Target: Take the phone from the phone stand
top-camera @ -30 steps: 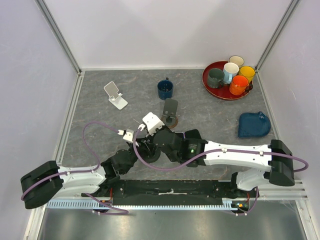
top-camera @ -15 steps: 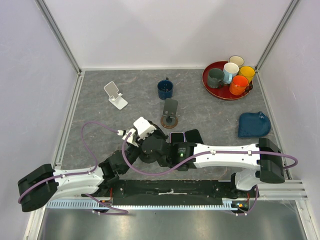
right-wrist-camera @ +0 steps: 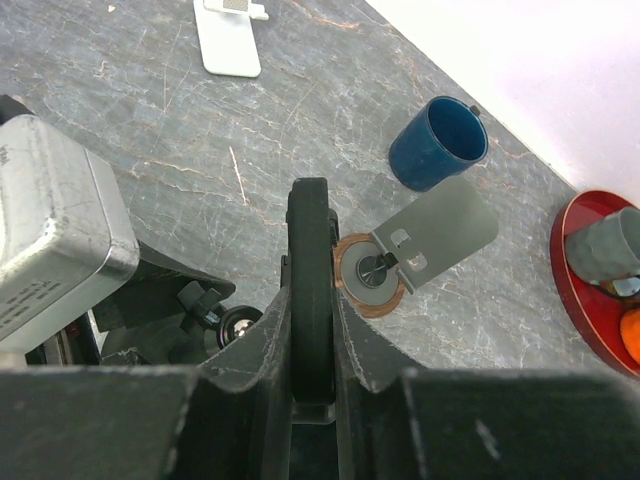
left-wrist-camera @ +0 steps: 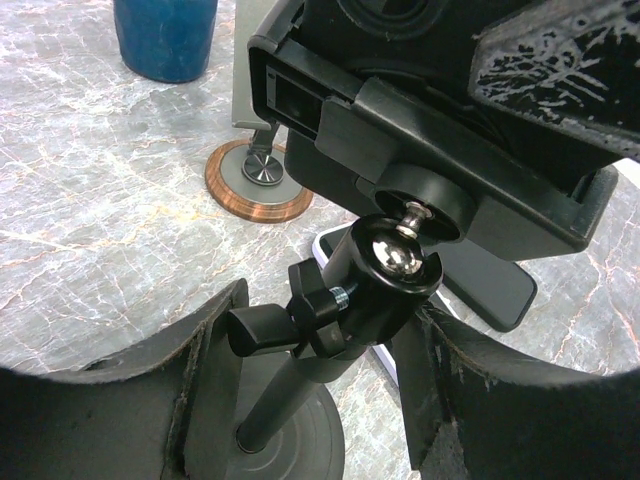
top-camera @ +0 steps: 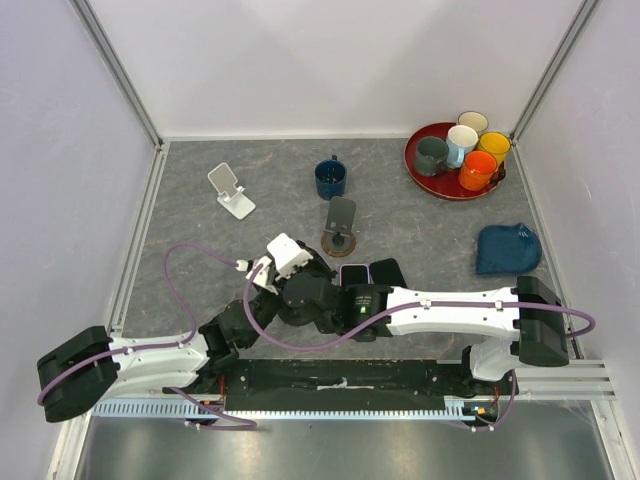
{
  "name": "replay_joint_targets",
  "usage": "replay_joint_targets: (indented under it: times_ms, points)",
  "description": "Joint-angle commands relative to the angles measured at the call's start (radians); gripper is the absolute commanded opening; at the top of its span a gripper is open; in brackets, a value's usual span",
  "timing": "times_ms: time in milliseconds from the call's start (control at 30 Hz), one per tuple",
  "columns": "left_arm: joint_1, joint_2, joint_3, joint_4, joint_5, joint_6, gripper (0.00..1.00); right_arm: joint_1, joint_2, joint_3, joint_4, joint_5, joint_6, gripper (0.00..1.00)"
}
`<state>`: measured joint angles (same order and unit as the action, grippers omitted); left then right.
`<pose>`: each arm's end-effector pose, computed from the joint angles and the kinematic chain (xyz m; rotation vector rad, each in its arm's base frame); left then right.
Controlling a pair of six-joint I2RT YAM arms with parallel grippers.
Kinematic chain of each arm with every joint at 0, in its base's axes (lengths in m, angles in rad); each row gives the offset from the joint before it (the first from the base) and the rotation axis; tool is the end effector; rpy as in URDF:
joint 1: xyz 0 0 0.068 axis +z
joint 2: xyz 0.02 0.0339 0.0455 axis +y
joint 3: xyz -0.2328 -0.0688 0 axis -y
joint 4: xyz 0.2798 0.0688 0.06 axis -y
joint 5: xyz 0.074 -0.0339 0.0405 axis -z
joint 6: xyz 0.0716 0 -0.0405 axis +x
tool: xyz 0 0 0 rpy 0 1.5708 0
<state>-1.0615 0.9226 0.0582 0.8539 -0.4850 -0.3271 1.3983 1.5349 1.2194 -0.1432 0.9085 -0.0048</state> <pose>0.1481 -0.1968 0.1237 0.2059 1.6112 -0.6990 0.1246 0.3864 0.2641 -0.7309 1.6960 0.0430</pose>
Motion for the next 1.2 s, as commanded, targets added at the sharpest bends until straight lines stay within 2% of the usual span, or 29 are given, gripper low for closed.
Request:
replay_joint_targets:
  times_ms: [0,167,367,567,700,800,833,933,1067,1167]
  points:
    - [0.006,-0.016,-0.064,0.016,-0.024,0.023,0.02,0.018,-0.019,0.003,0.136,-0.109,0.016,0.0]
    - [0.006,-0.039,-0.078,0.016,-0.02,0.014,0.02,-0.015,-0.094,-0.035,0.134,-0.321,-0.093,0.0]
    - [0.009,-0.05,-0.083,0.01,-0.02,0.011,0.02,-0.114,-0.174,-0.083,0.119,-0.528,-0.107,0.0]
    - [0.035,-0.067,-0.087,-0.01,-0.015,-0.016,0.02,-0.128,-0.205,-0.081,0.079,-0.571,-0.147,0.0]
    - [0.041,-0.071,-0.084,-0.018,0.0,-0.02,0.02,-0.125,-0.191,-0.075,0.097,-0.502,-0.098,0.0]
    - [0.041,-0.05,-0.074,-0.012,0.028,-0.009,0.02,-0.098,-0.153,-0.086,0.166,-0.348,-0.018,0.0]
    - [0.04,-0.033,-0.07,-0.003,0.036,-0.006,0.02,-0.087,-0.127,-0.086,0.181,-0.219,0.0,0.0]
    - [0.04,-0.002,-0.066,0.023,0.059,-0.01,0.02,-0.047,-0.082,-0.095,0.26,-0.035,0.083,0.0]
    - [0.035,0.015,-0.07,0.046,0.066,-0.026,0.02,-0.015,-0.047,-0.106,0.327,0.128,0.129,0.0]
    - [0.023,0.044,-0.067,0.065,0.059,-0.036,0.02,-0.005,-0.025,-0.1,0.353,0.188,0.143,0.0]
